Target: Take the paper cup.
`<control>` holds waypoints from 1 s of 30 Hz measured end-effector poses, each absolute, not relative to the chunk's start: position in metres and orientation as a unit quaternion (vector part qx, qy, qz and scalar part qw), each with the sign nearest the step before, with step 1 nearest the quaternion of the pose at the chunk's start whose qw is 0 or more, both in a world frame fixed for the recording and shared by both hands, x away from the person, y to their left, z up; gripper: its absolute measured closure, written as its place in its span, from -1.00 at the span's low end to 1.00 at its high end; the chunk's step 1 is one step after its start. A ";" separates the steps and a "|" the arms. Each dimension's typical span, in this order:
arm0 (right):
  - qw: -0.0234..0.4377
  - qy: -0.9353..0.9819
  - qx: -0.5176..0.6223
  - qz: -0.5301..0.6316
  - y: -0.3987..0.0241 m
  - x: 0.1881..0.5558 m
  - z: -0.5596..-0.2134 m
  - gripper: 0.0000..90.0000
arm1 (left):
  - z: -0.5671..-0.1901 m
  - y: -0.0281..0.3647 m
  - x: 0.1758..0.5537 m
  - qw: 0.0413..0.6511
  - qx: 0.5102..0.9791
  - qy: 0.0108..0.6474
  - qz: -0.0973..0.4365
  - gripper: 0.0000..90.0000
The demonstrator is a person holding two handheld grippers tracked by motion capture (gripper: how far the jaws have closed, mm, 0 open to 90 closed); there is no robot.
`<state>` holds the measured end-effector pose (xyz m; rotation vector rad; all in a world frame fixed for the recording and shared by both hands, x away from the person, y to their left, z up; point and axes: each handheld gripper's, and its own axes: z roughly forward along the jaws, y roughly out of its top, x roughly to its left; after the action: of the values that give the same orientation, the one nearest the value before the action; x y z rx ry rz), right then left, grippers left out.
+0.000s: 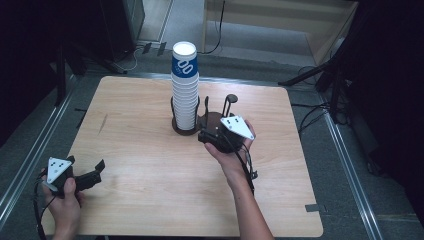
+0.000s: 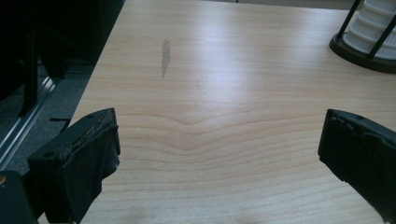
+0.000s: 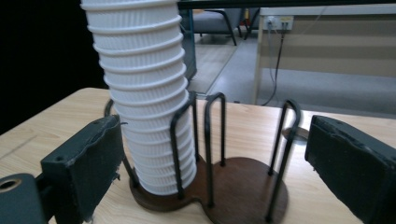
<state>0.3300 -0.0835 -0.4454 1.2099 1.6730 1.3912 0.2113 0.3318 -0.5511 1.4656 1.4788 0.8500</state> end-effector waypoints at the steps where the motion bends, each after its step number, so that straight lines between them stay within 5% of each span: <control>1: 0.319 0.638 0.460 0.529 -0.081 0.332 -0.445 -0.88 | -0.551 0.332 0.211 0.434 0.586 0.593 0.341 -1.00; 30: 0.336 0.628 0.433 0.552 -0.008 0.377 -0.417 -0.82 | -0.552 0.335 0.209 0.452 0.574 0.592 0.340 -1.00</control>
<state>0.3774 -0.0077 -0.4170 1.1290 1.6388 1.4389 0.2092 0.3351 -0.5516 1.4169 1.4632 0.8386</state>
